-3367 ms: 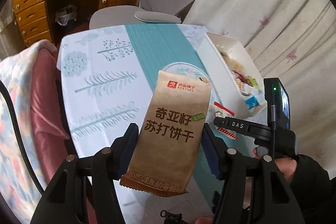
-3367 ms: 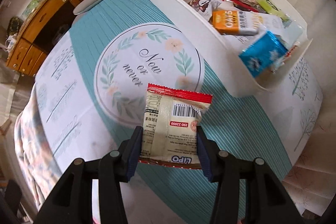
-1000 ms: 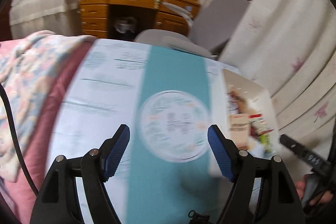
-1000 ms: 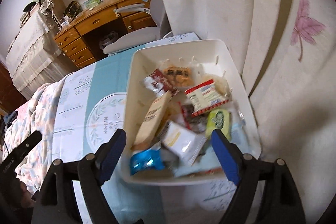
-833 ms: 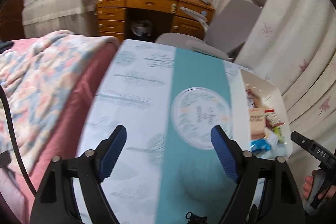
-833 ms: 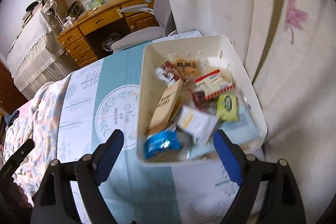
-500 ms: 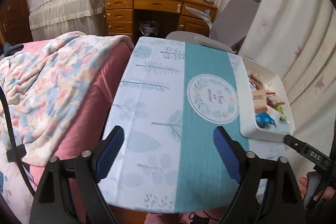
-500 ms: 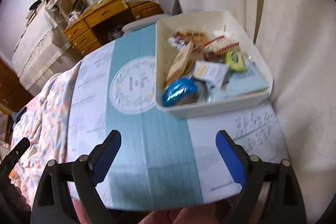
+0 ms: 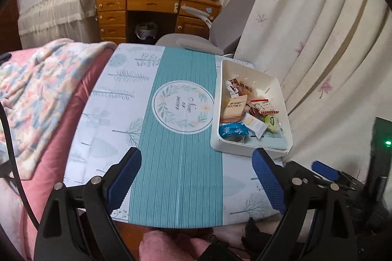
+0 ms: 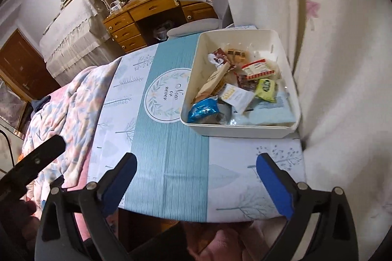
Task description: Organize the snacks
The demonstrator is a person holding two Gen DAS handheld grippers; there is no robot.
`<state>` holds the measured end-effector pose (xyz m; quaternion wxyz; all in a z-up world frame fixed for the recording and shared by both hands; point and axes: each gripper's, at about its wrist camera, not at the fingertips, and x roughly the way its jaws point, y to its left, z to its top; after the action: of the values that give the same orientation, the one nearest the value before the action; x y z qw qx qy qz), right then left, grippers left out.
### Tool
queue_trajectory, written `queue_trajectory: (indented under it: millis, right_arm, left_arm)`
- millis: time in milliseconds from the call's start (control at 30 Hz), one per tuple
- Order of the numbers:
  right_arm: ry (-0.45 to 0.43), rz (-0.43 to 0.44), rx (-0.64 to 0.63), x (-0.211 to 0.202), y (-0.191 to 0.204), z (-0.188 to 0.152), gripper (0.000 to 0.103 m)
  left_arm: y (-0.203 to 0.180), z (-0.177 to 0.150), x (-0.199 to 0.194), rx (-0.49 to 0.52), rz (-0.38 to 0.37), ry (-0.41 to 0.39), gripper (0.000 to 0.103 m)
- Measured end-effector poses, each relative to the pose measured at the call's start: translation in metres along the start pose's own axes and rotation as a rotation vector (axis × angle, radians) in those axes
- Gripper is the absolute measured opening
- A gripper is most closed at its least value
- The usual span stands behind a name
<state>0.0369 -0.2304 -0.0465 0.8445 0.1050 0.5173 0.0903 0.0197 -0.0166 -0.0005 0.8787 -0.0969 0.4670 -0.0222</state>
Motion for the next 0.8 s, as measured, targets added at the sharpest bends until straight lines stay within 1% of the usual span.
queue_trajectory:
  millis: [67, 167, 300, 400, 533, 800]
  right_arm:
    - [0.007, 0.013, 0.012, -0.012, -0.004, 0.001, 0.099]
    - [0.001, 0.038, 0.0, -0.029, -0.003, 0.003, 0.099]
    - [-0.035, 0.018, -0.003, -0.046, 0.006, 0.0, 0.099]
    - [-0.054, 0.018, 0.003, -0.048, 0.014, -0.004, 0.103]
    - [-0.068, 0.009, -0.028, -0.046, 0.028, -0.008, 0.103]
    - [-0.057, 0.008, -0.059, -0.038, 0.046, -0.017, 0.103]
  left_arm:
    - [-0.011, 0.002, -0.006, 0.019, 0.004, -0.012, 0.102]
    - [-0.02, 0.007, -0.012, 0.042, 0.025, -0.026, 0.102]
    - [-0.026, 0.011, -0.02, 0.063, 0.062, -0.05, 0.102]
    - [-0.025, 0.012, -0.026, 0.081, 0.116, -0.069, 0.102]
    - [-0.016, 0.006, -0.029, 0.082, 0.177, -0.078, 0.102]
    - [0.005, -0.004, -0.026, 0.064, 0.2, -0.048, 0.102]
